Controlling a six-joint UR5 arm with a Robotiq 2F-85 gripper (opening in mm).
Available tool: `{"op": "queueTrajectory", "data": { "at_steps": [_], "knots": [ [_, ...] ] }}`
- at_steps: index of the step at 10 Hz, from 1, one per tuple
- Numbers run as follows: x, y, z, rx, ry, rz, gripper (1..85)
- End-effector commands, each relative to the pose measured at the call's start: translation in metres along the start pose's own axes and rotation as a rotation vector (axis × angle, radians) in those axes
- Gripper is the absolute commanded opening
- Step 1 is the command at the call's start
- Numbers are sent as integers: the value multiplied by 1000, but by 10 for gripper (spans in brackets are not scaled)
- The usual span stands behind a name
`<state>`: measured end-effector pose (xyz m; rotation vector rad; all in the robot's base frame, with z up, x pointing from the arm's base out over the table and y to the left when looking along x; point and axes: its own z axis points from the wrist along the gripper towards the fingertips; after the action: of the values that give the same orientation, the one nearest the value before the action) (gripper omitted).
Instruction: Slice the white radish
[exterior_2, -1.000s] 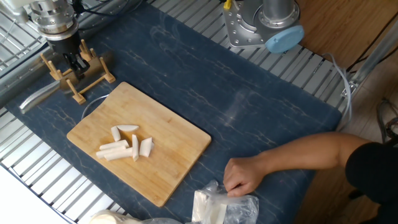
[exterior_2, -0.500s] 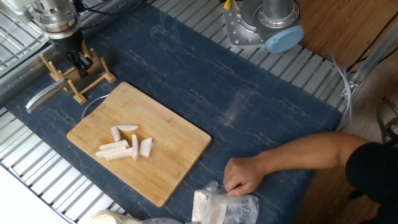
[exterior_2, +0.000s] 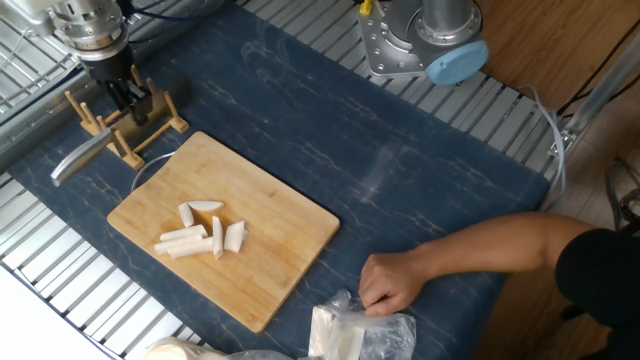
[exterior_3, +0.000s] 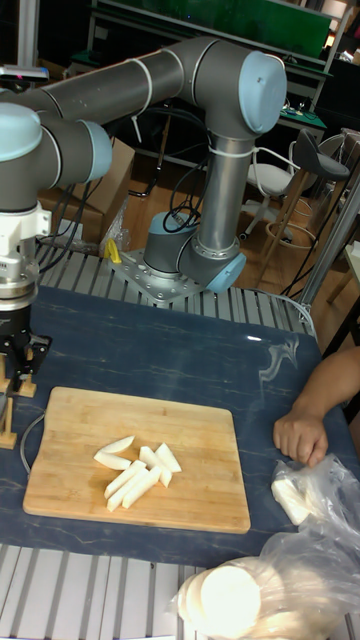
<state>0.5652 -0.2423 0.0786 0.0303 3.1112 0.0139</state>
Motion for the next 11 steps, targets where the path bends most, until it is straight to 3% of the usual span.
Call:
{"op": "queueTrajectory", "data": {
  "at_steps": [1, 3, 4, 6, 7, 8, 9, 11],
  "knots": [
    [5, 4, -20, -2, 31, 4, 497],
    [7, 9, -24, -14, 40, 22, 473],
    [5, 14, -17, -52, 16, 1, 477],
    [12, -1, -24, 20, 59, 3, 437],
    [15, -7, -29, 47, 71, -3, 373],
    [15, -26, -31, 111, 64, -27, 323],
    [14, -39, -33, 161, 60, -40, 177],
    [13, -48, -33, 195, 54, -40, 23]
  ]
}}
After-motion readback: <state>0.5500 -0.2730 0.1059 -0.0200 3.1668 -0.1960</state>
